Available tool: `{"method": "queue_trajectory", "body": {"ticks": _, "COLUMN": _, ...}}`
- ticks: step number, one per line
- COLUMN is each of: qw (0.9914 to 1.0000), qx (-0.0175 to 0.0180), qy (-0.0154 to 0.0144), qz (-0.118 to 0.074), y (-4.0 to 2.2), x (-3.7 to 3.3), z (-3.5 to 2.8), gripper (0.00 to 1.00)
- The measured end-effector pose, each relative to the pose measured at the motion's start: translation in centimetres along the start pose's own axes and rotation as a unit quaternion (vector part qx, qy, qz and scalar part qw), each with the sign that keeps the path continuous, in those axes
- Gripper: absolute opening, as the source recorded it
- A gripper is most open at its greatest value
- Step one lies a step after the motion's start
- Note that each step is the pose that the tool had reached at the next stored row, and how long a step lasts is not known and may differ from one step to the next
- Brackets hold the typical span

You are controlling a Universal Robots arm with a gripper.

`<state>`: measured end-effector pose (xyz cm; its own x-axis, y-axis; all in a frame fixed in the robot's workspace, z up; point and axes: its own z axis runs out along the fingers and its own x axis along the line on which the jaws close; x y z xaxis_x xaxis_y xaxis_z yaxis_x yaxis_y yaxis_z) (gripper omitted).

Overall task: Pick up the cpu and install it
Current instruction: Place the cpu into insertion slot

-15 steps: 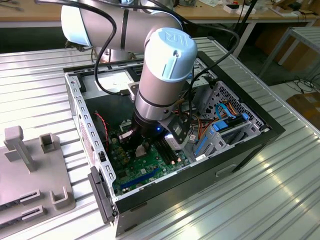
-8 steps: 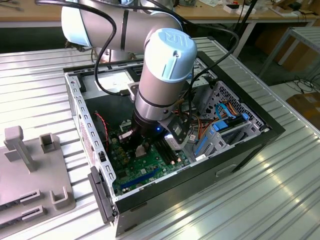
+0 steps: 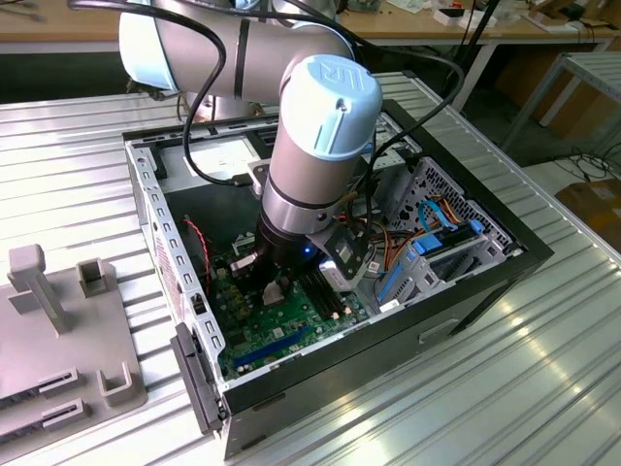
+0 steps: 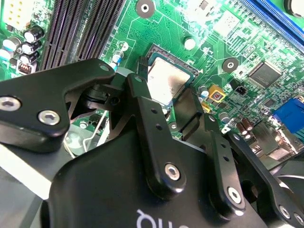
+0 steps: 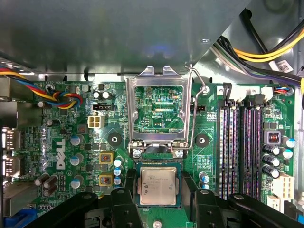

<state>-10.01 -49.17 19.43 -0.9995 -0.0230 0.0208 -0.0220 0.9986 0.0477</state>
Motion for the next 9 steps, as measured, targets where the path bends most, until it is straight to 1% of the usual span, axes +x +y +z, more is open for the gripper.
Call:
{"method": "queue_trajectory", "body": {"ticks": 2, "qw": 1.0, "qx": 0.0001, "qy": 0.0001, "qz": 0.0, "y": 0.0, "x": 0.0, "z": 0.0, "gripper": 0.48}}
{"method": "queue_trajectory", "body": {"ticks": 3, "qw": 1.0, "qx": 0.0002, "qy": 0.0, "qz": 0.0, "y": -0.01, "x": -0.05, "z": 0.0, "gripper": 0.54}}
{"method": "queue_trajectory", "body": {"ticks": 9, "qw": 1.0, "qx": 0.0001, "qy": -0.0001, "qz": 0.0, "y": 0.0, "x": -0.12, "z": 0.01, "gripper": 0.54}}
